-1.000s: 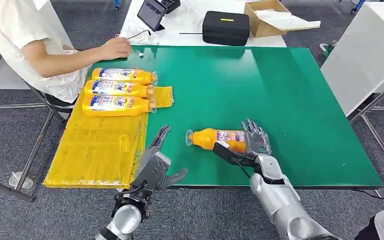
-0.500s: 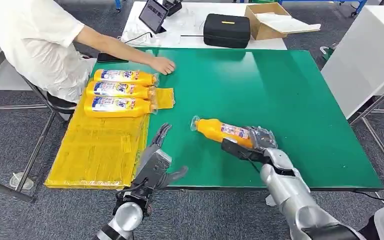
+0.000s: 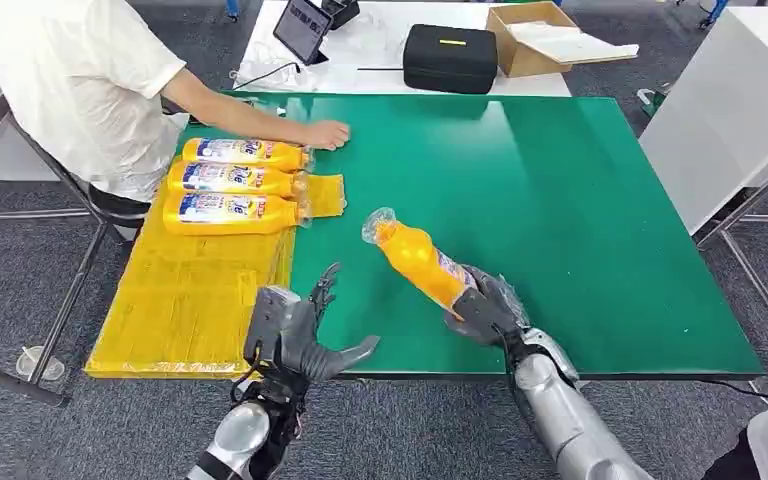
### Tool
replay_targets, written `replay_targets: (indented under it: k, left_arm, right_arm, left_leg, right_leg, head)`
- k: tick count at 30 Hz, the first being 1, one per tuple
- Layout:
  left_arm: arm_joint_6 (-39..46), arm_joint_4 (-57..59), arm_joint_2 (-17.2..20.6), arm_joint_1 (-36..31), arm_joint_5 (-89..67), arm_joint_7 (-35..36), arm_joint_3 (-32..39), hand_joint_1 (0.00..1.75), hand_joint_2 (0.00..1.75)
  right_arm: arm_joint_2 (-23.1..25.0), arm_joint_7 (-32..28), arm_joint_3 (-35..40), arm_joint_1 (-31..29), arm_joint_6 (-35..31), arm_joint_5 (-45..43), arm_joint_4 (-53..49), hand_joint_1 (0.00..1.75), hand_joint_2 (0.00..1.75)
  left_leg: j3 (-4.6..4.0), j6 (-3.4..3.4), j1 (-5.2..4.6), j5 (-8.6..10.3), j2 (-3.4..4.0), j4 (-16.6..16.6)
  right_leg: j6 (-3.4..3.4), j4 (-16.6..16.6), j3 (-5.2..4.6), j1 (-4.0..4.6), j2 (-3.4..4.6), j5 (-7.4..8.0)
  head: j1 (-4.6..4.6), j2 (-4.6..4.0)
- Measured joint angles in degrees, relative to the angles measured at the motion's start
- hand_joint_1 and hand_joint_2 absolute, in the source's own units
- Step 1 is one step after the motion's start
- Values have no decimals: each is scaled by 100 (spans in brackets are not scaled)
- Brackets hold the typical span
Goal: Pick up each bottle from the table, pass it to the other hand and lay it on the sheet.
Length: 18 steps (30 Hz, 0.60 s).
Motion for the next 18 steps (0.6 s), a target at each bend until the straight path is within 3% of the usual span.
replay_targets:
  k: [5, 18]
  left_arm:
    - [-486, 0, 0, 63, 1159, 31, 28, 0, 175]
    - [-715, -179, 4, 17, 1624, 15, 53, 0, 175]
  right_arm:
    - [202, -26, 289, 337, -9, -436, -528, 175, 175]
    - [499, -70, 1257, 312, 162, -532, -783, 175, 175]
  left_leg:
    - [-39, 0, -1, 3, -1, 0]
    - [-65, -1, 0, 4, -2, 0]
  right_leg:
    - [0, 2, -36, -1, -1, 1]
    - [0, 3, -62, -1, -2, 0]
  head:
    - [-2, 0]
    - [0, 0]
